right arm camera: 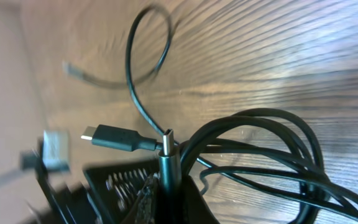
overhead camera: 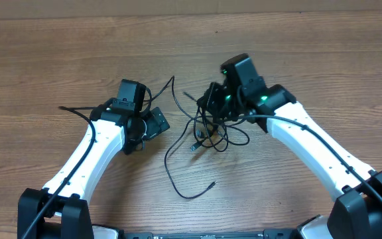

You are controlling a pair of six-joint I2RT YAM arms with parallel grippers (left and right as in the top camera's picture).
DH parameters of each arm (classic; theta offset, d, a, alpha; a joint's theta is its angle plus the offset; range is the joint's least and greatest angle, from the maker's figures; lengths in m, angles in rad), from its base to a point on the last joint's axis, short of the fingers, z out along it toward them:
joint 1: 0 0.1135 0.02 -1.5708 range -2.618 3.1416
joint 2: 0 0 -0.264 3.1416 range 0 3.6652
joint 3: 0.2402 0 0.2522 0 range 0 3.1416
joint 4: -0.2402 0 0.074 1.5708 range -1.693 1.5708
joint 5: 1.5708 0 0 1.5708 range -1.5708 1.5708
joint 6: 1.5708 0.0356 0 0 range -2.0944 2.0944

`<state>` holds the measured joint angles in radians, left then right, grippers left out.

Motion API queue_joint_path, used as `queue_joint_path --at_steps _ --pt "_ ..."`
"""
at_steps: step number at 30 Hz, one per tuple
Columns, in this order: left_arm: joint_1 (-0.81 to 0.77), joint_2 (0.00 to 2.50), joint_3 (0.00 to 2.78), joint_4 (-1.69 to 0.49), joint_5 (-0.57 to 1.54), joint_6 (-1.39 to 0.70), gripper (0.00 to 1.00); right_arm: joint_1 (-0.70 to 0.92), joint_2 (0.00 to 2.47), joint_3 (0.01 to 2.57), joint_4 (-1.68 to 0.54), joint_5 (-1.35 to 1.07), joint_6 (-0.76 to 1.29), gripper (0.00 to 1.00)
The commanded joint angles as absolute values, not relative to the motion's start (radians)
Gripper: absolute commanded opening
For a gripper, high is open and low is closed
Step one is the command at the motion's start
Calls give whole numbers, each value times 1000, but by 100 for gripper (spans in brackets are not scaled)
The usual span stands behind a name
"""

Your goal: Untangle cables

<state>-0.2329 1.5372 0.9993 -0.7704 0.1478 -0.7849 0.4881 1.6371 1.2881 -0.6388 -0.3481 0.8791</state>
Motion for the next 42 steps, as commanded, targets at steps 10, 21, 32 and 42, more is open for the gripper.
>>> queue_joint_path --at_steps 10,21,32,42 --pt "-231 1516 989 -752 570 -1042 100 443 1601 1317 -608 -506 1309 5" --pt "-241 1517 947 -680 469 -1313 100 436 1601 1317 -608 -537 1190 4" --pt "-56 1517 944 -785 247 -1207 88 436 1601 1317 -713 -943 160 4" --pt "-39 1517 944 -781 232 -1200 99 438 1601 1277 -1020 -569 -397 86"
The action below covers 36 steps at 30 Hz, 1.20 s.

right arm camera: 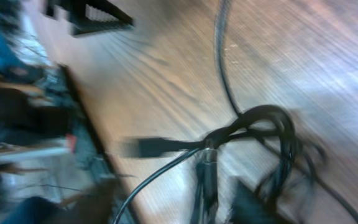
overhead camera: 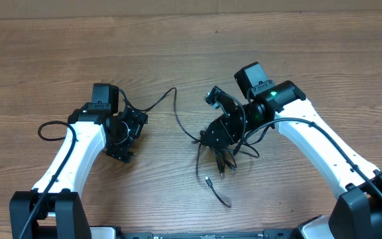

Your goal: Untangle cables

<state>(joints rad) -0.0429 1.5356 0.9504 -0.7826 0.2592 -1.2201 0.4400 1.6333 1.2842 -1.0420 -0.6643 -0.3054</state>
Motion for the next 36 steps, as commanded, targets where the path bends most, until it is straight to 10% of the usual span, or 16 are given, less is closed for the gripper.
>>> queue_joint_path --at_steps 1,18,28,36 --pt "-39 1517 944 -782 228 -1199 100 438 1601 1277 -1003 -569 -377 93" --pt "-39 1517 944 -786 195 -1165 99 522 1660 1269 -778 -390 850 100" --pt "-39 1517 944 -789 195 -1121 100 656 1866 1269 -778 -54 1501 72" --pt "-39 1517 944 -790 177 -1121 100 659 2007 1269 -659 -104 1626 66"
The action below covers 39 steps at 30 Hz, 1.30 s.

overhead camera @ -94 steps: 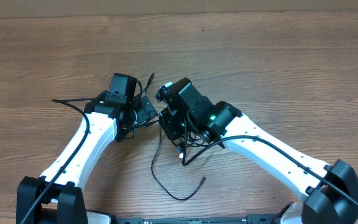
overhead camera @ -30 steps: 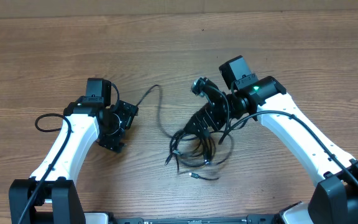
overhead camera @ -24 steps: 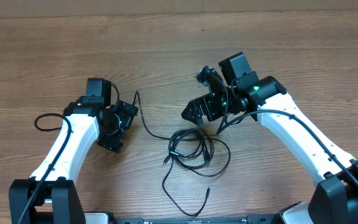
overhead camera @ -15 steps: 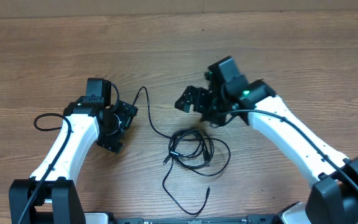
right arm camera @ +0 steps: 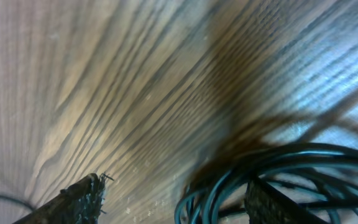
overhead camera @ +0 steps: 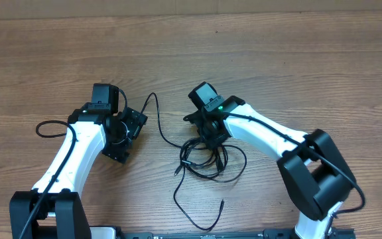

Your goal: Untangle cables

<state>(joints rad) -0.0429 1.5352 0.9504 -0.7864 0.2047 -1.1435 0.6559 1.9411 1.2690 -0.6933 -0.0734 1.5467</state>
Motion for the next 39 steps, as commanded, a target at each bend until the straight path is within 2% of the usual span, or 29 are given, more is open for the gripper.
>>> queue_joint_path --at_steps 1,6,8,10,12,17,19,20,22,24,29,32,33,36,39 --pt "-39 1517 944 -791 175 -1121 100 661 2018 1269 -649 -113 1626 64" --pt "-39 1517 944 -804 172 -1121 100 678 2052 1269 -627 -175 1559 51" --pt "-39 1517 944 -804 172 -1121 99 682 2052 1270 -655 -234 1507 53" --pt "-39 1517 944 -805 172 -1121 100 682 2052 1269 -711 -261 1507 60" --pt "-39 1517 944 -806 172 -1121 100 682 2052 1270 -716 -276 1507 62" --pt "-39 1517 944 -812 172 -1121 99 682 2054 1269 -734 -300 1507 60" --pt "-39 1517 944 -812 172 -1121 100 690 2055 1269 -754 -293 1506 56" --pt "-39 1517 944 -812 172 -1121 99 694 2056 1269 -762 -284 1506 53" --pt "-39 1517 944 -812 172 -1121 100 707 2056 1269 -764 -187 1507 31" --pt "-39 1517 944 -813 172 -1121 100 709 2056 1269 -714 -93 1468 5" --pt "-39 1517 944 -811 205 -976 100 695 2040 1288 -502 -117 1110 4" --pt "-38 1516 944 -782 341 -746 100 679 1976 1325 -513 -116 919 4" --pt "-38 1516 944 -753 474 -609 100 673 1922 1332 -525 -106 853 4" --pt "-38 1516 944 -696 748 -414 100 658 1811 1332 -554 -87 798 4" --pt "-38 1516 944 -629 896 -387 100 638 1702 1332 -611 -88 783 4"
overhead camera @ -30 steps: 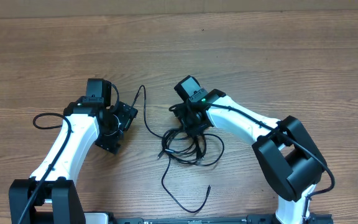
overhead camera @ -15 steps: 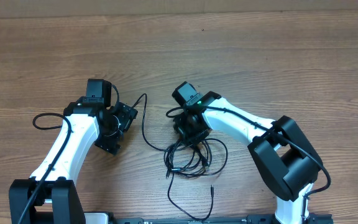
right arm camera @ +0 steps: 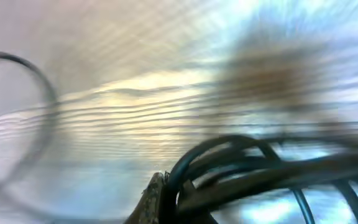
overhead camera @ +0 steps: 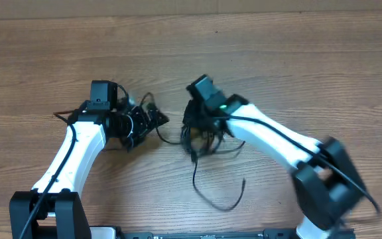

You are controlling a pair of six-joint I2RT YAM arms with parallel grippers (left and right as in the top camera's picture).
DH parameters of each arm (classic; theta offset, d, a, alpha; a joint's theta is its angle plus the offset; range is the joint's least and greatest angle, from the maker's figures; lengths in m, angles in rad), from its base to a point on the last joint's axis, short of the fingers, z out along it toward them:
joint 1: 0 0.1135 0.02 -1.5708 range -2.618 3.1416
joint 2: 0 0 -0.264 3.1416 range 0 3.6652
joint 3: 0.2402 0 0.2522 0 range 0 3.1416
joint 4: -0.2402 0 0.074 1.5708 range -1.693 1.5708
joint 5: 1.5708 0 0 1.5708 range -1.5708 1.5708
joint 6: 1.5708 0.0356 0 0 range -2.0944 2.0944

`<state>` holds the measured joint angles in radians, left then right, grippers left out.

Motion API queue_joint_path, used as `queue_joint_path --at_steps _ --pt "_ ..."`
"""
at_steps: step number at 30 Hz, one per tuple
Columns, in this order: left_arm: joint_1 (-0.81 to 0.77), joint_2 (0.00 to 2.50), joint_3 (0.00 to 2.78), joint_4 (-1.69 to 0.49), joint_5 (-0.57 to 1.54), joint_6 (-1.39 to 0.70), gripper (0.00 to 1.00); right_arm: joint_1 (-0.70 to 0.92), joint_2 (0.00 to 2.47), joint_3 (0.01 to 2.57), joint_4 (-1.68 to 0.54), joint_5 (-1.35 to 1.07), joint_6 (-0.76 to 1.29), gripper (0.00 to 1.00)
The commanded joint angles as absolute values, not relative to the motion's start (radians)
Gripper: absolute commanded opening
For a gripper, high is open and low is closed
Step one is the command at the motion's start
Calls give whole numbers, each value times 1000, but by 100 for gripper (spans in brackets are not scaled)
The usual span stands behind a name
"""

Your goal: Untangle cables

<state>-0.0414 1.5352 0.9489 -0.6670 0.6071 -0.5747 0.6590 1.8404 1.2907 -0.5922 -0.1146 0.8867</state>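
Note:
A tangle of black cables [overhead camera: 207, 138] lies mid-table, and my right gripper [overhead camera: 192, 127] is shut on its left side. In the blurred right wrist view the cable bundle [right arm camera: 260, 171] runs across between the fingers [right arm camera: 155, 198] of the right gripper [right arm camera: 188, 202]. One loose cable end [overhead camera: 243, 182] trails from the tangle toward the front. My left gripper [overhead camera: 144, 123] is shut on a thin black cable [overhead camera: 168, 140] that runs right into the tangle. That cable's other tail [overhead camera: 60, 117] sticks out left of the arm.
The wooden table [overhead camera: 297, 60] carries nothing else. The two grippers are close together near the middle, with the thin cable slack between them. The right arm [overhead camera: 277, 143] stretches across from the front right.
My right gripper has shut on the tangle and pulled it up and left; the loose end now lies further right. The left gripper has turned toward the right, its cable's left loop drawn in.
First my right gripper held the tangle at right centre while the left held a thin cable. Then the arms were further apart, the cable stretched between them. Later the right gripper stood open over the tangle on the table. Now it is shut on the tangle again.

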Motion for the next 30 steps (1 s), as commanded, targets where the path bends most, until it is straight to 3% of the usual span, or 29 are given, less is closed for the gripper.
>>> queue_joint_path --at_steps 1,9,18,25,27,30 --pt "-38 1516 944 -614 890 -397 100 630 1660 1332 -632 -87 778 4" --pt "-39 1516 944 -615 885 -524 100 618 1441 1332 -649 -311 577 4" --pt "-43 1516 944 -571 1005 -546 100 620 1423 1332 -716 -442 485 4" --pt "-171 1516 944 -564 1006 -378 99 619 1423 1331 -720 -447 477 4" --pt "-206 1516 944 -565 957 -351 94 619 1423 1331 -722 -446 477 4" --pt "-242 1516 944 -597 797 -377 96 619 1423 1331 -736 -430 477 4"
